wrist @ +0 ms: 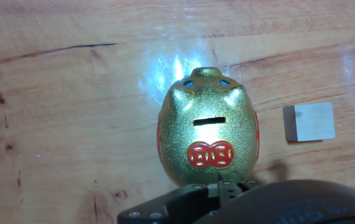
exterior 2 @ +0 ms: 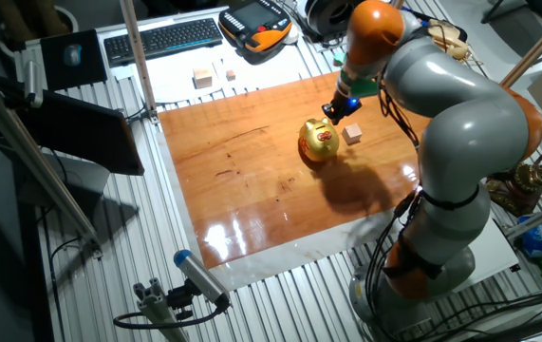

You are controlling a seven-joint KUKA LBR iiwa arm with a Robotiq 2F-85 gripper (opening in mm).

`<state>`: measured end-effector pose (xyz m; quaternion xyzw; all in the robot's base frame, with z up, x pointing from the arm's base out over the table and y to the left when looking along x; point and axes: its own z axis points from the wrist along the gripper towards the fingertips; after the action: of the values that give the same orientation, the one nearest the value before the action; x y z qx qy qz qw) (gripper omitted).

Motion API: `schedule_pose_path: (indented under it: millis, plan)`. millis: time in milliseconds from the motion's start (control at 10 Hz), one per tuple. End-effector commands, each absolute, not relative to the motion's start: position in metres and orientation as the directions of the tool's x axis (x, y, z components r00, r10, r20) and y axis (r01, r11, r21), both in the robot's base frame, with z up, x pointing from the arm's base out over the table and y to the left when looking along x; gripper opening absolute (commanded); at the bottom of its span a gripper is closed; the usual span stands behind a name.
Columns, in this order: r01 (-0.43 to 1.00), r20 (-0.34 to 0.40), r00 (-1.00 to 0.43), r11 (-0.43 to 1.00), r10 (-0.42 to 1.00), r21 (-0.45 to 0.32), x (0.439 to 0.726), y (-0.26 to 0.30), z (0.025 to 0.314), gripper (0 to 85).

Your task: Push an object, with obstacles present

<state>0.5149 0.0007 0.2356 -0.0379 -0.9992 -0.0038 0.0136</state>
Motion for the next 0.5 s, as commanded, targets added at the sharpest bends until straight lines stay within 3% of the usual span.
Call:
schedule_pose_path:
  millis: [0, 400]
  plan:
    - [0.084, 0.026, -0.996, 0.996, 0.084, 0.004, 0.5149, 0.0007, 0.2357, 0.0]
    - [0.052, -0.004, -0.999, 0.999, 0.052, -0.004, 0.5149, 0.0007, 0.2357, 0.0]
